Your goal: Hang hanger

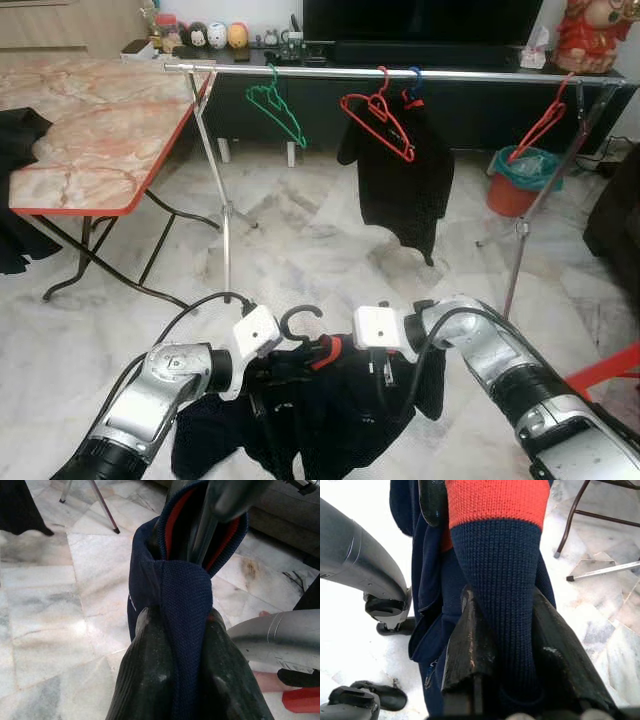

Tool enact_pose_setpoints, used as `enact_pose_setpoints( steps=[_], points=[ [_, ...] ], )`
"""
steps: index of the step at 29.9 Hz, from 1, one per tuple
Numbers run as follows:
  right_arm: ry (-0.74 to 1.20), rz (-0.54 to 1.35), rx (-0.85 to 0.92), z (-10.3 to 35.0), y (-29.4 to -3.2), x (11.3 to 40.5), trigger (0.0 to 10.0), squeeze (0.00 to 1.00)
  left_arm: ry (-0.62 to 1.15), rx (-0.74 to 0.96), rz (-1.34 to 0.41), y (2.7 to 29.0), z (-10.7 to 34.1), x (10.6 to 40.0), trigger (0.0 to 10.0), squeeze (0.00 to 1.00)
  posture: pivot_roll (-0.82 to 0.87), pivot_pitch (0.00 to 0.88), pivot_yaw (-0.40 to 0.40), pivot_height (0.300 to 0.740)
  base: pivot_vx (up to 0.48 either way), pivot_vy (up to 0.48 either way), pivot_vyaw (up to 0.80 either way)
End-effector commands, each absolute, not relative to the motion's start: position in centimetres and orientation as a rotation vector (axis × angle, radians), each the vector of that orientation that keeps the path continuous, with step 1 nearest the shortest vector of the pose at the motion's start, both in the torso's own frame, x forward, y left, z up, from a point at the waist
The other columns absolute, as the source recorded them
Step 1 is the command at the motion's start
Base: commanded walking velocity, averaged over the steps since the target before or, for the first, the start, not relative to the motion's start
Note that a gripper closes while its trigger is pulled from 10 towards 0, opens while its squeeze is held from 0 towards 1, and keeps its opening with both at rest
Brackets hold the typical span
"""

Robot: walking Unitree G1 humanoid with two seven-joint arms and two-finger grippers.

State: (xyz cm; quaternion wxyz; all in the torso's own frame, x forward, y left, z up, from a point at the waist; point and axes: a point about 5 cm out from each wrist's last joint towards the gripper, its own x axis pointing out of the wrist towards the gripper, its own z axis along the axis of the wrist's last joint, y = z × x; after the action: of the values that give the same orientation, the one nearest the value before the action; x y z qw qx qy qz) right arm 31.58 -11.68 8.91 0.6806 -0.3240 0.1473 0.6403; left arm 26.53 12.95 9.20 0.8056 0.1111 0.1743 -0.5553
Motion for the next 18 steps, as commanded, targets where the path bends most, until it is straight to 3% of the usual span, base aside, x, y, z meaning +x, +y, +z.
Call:
enact_pose_setpoints(
  steps=[1,18],
  points=[
    [0.264,1.428,-0.719,10.00,-10.76,32.05,10.0,1.00,0.351,0.241,-1.211,12.29,9.48,26.44,0.0,0.00,0.09,0.000,0.009,0.740,0.000,0.000,0.00],
    [0.266,1.418,-0.712,9.80,-10.62,32.06,10.0,1.00,0.346,0.242,-1.189,12.41,9.37,26.65,0.0,0.00,0.10,0.000,0.012,0.740,0.000,0.000,0.00]
  ],
)
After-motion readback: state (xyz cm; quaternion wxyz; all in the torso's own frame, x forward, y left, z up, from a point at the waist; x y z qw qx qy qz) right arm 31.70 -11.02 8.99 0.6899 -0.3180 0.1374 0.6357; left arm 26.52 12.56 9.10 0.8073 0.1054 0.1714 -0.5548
